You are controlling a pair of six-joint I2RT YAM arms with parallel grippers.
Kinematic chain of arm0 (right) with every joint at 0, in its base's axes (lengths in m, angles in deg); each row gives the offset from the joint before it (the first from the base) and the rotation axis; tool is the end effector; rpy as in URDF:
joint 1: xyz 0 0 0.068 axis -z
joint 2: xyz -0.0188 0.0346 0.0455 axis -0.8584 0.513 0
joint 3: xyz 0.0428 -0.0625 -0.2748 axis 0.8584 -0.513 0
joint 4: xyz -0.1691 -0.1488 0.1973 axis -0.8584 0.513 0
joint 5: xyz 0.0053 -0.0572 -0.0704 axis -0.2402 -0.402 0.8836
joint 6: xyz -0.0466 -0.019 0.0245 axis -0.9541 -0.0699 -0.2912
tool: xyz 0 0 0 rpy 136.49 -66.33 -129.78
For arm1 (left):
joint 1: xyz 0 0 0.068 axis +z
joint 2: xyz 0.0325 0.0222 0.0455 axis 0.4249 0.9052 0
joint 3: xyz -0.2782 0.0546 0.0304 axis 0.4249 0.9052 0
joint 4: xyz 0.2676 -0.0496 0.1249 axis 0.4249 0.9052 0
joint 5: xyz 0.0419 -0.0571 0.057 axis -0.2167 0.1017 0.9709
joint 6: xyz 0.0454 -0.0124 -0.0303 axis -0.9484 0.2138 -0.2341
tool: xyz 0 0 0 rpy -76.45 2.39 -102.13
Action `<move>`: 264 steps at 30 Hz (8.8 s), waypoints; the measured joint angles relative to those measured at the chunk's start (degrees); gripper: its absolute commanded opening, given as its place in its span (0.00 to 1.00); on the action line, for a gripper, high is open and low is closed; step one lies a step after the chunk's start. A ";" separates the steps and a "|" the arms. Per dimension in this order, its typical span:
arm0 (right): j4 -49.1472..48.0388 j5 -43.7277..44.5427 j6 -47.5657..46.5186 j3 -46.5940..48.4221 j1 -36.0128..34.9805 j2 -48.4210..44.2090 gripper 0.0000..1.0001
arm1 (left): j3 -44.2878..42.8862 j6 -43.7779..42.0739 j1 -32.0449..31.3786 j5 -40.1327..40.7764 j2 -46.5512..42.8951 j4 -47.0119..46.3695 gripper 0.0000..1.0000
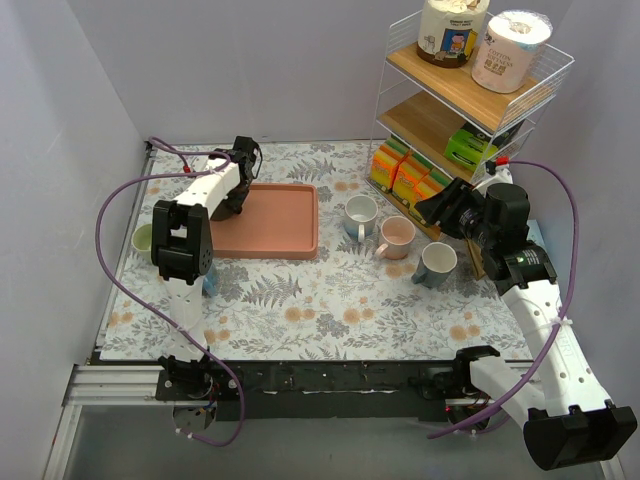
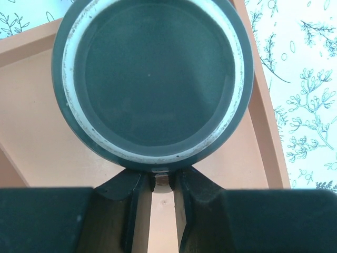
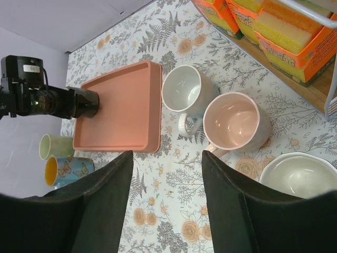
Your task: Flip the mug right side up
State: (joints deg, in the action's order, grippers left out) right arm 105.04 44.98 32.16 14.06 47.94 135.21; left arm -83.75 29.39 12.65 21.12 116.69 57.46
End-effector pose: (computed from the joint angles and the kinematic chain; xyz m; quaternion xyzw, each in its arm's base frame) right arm 0.2301 0.0500 0.3771 0.1542 0.7949 0.2853 0.5127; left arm 0.4774 -0.0841 0.2038 -0.7581 0.5764 0.0276 0.3039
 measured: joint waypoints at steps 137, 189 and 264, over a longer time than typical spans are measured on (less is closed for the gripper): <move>-57.57 -23.45 30.58 21.84 -24.44 43.56 0.01 | 44.94 -28.04 -0.17 -54.73 -67.34 -52.70 0.91; -40.87 -40.00 8.96 7.32 -27.91 52.30 0.01 | 9.57 -33.51 -0.17 -41.77 -45.38 -23.17 0.92; -14.21 18.36 -32.24 25.09 -56.28 46.14 0.99 | 11.21 -34.69 -0.17 -29.53 -49.90 -17.20 0.98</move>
State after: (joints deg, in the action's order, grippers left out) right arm 90.83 63.34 -0.08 39.16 -8.34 181.35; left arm -72.53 -5.29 12.48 -8.41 66.79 40.26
